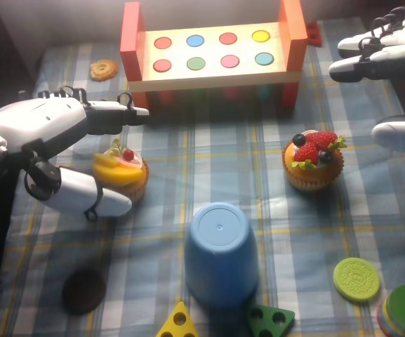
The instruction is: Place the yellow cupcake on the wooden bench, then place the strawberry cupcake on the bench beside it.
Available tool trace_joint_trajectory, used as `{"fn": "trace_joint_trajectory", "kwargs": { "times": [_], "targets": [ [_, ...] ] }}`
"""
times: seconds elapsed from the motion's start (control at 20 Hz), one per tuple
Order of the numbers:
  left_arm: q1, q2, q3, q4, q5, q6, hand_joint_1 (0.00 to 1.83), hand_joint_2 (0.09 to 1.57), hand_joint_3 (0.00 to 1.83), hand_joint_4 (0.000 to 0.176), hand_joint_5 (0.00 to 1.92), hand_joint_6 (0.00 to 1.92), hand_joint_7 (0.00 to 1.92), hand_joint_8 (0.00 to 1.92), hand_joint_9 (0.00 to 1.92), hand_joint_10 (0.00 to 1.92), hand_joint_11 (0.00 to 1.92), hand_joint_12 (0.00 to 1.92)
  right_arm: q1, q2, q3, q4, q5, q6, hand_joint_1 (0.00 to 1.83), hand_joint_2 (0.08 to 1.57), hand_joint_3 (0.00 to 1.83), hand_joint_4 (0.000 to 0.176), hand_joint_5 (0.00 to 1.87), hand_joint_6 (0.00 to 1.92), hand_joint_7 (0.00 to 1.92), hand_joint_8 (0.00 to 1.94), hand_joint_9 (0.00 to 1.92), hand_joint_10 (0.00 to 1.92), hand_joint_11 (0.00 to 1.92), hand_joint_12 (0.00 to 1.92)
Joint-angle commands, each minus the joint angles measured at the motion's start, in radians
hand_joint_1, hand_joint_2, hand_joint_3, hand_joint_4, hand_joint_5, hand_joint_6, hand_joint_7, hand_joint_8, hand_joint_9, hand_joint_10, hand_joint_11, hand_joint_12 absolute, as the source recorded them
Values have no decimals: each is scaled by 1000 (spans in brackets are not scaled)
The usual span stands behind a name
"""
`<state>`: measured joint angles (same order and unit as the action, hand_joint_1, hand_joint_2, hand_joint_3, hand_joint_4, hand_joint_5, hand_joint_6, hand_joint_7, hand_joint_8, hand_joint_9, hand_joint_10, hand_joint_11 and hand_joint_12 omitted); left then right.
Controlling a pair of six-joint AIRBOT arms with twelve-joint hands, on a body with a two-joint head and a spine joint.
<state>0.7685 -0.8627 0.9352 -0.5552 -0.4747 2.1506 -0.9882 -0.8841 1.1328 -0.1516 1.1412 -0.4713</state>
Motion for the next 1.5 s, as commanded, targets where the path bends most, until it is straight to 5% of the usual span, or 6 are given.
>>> {"fn": "trace_joint_trajectory", "kwargs": {
  "times": [0.0, 0.35, 0.4, 0.95, 1.0, 1.45],
  "targets": [
    [-15, -3, 8, 4, -93, 1, 936, 936, 5, 169, 442, 7, 584, 11, 563, 18, 0, 767, 12, 2, -2, 32, 122, 7, 461, 1229, 1, 0, 606, 8, 491, 10, 477, 12, 361, 399],
    [-22, -32, 32, -34, -93, 1, 1096, 1041, 2, 29, 853, 6, 973, 23, 885, 34, 0, 846, 9, 2, -2, 38, 121, 7, 434, 1274, 5, 0, 609, 3, 525, 6, 515, 9, 387, 396],
    [-25, -36, 32, -38, -99, 1, 1227, 1053, 7, 0, 1029, 528, 1107, 700, 970, 31, 0, 1015, 7, 2, -2, 40, 121, 7, 439, 1280, 7, 1, 602, 0, 524, 5, 517, 9, 387, 396],
    [-122, 8, 46, 146, -248, -372, 1264, 1088, 2, 0, 1062, 648, 1045, 1080, 1145, 57, 73, 810, -3, 1, -4, 53, 122, 11, 473, 1312, 4, 25, 605, 0, 559, 0, 520, 0, 360, 364],
    [-150, 12, 48, 161, -257, -381, 1356, 1083, 31, 0, 985, 818, 1049, 965, 942, 957, 79, 807, -3, 1, -4, 53, 122, 11, 471, 1310, 3, 26, 598, 0, 556, 0, 524, 2, 370, 368],
    [-499, -174, 322, 136, 49, -293, 1304, 1021, 3, 0, 1259, 298, 1212, 729, 1053, 665, 496, 855, -3, -10, 13, 50, 121, 12, 465, 1315, 1, 15, 608, 1, 584, 4, 547, 4, 383, 378]
  ]
}}
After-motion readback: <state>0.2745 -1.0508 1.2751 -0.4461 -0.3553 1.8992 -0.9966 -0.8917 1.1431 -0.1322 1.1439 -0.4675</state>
